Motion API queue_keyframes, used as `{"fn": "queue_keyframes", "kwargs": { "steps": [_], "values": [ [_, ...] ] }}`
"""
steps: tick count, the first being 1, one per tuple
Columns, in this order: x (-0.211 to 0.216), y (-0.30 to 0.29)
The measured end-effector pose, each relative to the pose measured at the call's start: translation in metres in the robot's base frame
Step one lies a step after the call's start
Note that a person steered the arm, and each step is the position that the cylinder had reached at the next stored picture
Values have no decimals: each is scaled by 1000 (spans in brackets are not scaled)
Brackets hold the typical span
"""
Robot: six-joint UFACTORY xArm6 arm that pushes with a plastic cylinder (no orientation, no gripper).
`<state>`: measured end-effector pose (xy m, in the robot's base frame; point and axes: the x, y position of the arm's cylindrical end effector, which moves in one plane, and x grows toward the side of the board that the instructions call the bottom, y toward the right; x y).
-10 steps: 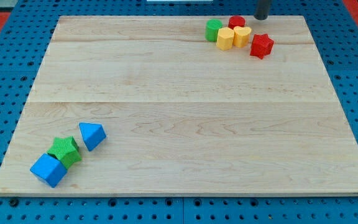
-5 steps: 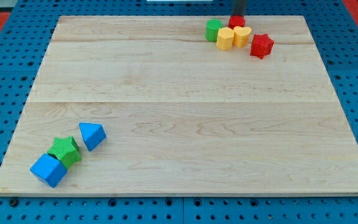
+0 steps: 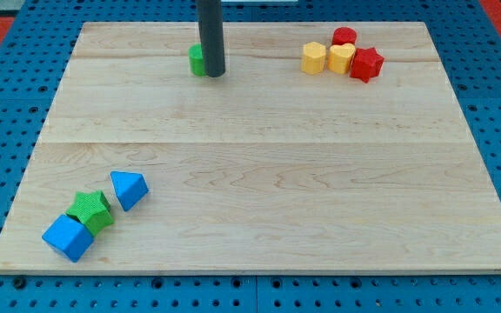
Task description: Move the green circle above the blue triangle
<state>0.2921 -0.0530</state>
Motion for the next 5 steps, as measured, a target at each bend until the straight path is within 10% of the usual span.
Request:
{"fn": "queue_keyframes", "kwargs": {
  "steps": [2,3,5],
  "values": [
    [-51,-40],
    [12,-73],
    [-64,-24]
  ]
}}
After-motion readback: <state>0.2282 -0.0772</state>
